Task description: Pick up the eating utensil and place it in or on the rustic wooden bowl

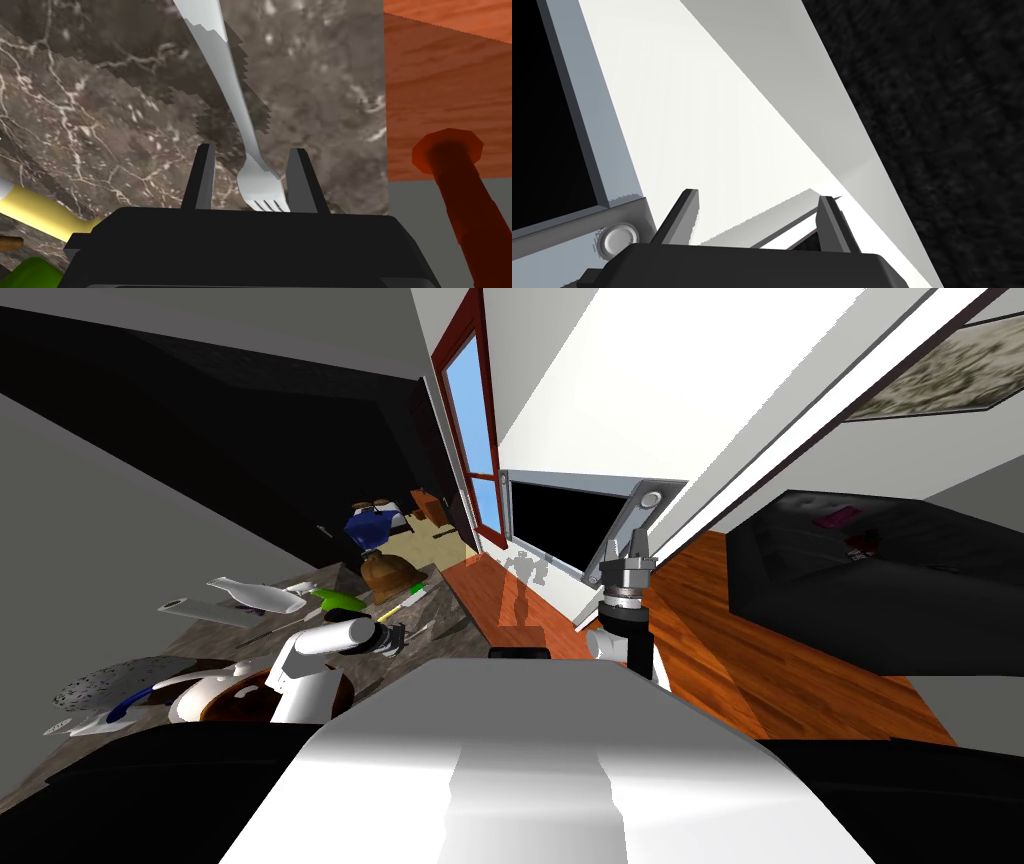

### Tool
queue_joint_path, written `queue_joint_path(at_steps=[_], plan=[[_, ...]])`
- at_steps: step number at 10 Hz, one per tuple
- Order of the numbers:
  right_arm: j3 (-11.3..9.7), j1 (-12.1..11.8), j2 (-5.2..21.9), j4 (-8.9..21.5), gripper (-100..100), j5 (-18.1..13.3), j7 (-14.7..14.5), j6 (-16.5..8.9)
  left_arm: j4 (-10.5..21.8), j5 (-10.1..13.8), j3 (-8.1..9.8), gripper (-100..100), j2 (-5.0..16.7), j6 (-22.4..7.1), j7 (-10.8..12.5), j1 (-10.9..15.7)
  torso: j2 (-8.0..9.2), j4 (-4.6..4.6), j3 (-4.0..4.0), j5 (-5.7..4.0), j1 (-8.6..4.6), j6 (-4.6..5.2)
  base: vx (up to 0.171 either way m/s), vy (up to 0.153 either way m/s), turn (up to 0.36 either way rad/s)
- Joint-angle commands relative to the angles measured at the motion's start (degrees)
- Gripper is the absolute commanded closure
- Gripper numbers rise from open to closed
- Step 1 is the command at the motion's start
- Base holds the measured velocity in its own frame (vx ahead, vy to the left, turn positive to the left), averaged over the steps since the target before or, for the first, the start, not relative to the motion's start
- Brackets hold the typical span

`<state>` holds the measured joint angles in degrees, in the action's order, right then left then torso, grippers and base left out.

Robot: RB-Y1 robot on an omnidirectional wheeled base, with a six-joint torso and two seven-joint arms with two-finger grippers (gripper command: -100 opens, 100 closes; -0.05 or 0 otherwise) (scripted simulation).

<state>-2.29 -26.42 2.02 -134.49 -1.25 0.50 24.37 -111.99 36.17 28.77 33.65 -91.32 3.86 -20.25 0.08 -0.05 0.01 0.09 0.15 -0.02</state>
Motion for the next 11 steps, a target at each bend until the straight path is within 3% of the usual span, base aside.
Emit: queue_joint_path(at_steps=[1,2,4,5,6,7,11], plan=[[0.00,0.00,0.00,0.00,0,0.00,0.00,0.00,0.00,0.00,0.00,0,0.00,0.00,0.00,0.00,0.00,0.00,0.00,0.00,0.00,0.00,0.000,0.000,0.000],[0.00,0.00,0.00,0.00,0,0.00,0.00,0.00,-1.60,0.80,0.68,100,0.46,-1.73,0.25,-0.23,0.00,0.00,0.00,0.00,0.00,0.00,0.004,-0.002,0.044],[0.00,0.00,0.00,0.00,0,0.00,0.00,0.00,-3.51,1.66,1.52,100,0.85,-3.48,0.69,-0.53,0.02,0.01,0.02,-0.03,-0.04,-0.01,0.007,-0.004,0.035],[0.00,0.00,0.00,0.00,0,0.00,0.00,0.00,-2.86,1.35,1.22,100,0.70,-2.74,0.53,-0.45,0.02,0.01,0.02,-0.04,-0.06,0.00,0.000,0.000,0.000],[0.00,0.00,0.00,0.00,0,0.00,0.00,0.00,-3.00,1.42,1.30,0,0.73,-2.98,0.58,-0.46,0.02,0.00,0.01,-0.01,-0.04,0.01,0.000,0.000,0.000],[0.00,0.00,0.00,0.00,0,0.00,0.00,0.00,-3.41,2.49,3.12,100,0.94,-3.30,0.39,-1.04,0.02,0.00,0.01,-0.01,-0.03,0.01,0.002,-0.013,0.033],[0.00,0.00,0.00,0.00,0,0.00,0.00,0.00,-4.92,6.12,8.93,100,1.90,-4.04,-0.04,-2.97,0.09,0.04,0.06,-0.08,-0.13,-0.02,-0.002,-0.021,0.044]])
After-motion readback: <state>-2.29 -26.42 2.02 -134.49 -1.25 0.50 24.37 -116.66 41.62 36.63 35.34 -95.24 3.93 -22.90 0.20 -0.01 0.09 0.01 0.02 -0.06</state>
